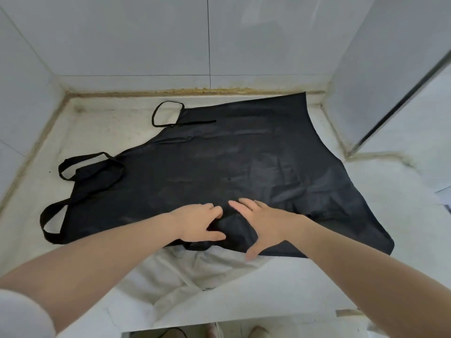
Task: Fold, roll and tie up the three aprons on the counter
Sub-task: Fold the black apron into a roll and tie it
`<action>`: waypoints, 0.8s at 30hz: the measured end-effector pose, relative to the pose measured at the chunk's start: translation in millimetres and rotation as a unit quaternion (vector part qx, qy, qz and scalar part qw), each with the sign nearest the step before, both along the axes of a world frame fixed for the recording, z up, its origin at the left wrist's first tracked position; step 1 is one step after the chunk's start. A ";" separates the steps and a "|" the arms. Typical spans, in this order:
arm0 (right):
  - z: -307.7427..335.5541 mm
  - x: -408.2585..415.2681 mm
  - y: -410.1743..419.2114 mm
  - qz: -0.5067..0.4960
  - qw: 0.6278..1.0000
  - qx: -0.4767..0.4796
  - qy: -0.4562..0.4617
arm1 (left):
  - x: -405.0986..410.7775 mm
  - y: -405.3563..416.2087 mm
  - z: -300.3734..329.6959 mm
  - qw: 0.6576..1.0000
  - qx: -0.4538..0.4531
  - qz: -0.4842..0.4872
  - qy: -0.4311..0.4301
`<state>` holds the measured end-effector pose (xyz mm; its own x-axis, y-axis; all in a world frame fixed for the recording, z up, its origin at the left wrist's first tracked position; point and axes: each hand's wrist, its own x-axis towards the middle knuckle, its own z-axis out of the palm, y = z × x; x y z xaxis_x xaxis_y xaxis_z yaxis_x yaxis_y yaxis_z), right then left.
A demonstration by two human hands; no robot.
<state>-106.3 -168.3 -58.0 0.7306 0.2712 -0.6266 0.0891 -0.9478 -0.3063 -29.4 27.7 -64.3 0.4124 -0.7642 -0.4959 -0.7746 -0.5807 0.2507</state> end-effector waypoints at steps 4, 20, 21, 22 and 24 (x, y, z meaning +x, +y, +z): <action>-11.8 -18.5 7.0 0.104 0.984 -0.121 -0.078 | -14.5 -4.0 -2.9 0.997 0.058 0.005 -0.040; 62.2 64.4 16.5 -0.018 0.991 -0.135 0.013 | 42.2 4.8 49.4 0.959 -0.099 0.259 0.050; 67.8 75.9 15.2 -0.029 0.988 -0.151 0.015 | 48.2 9.7 49.1 0.963 -0.091 0.252 0.037; 70.3 87.8 13.2 -0.043 0.984 -0.171 0.019 | 54.6 15.1 48.4 0.967 -0.068 0.245 0.034; 64.6 108.9 15.2 -0.102 0.974 -0.201 0.007 | 71.2 27.6 42.6 0.970 -0.031 0.240 0.025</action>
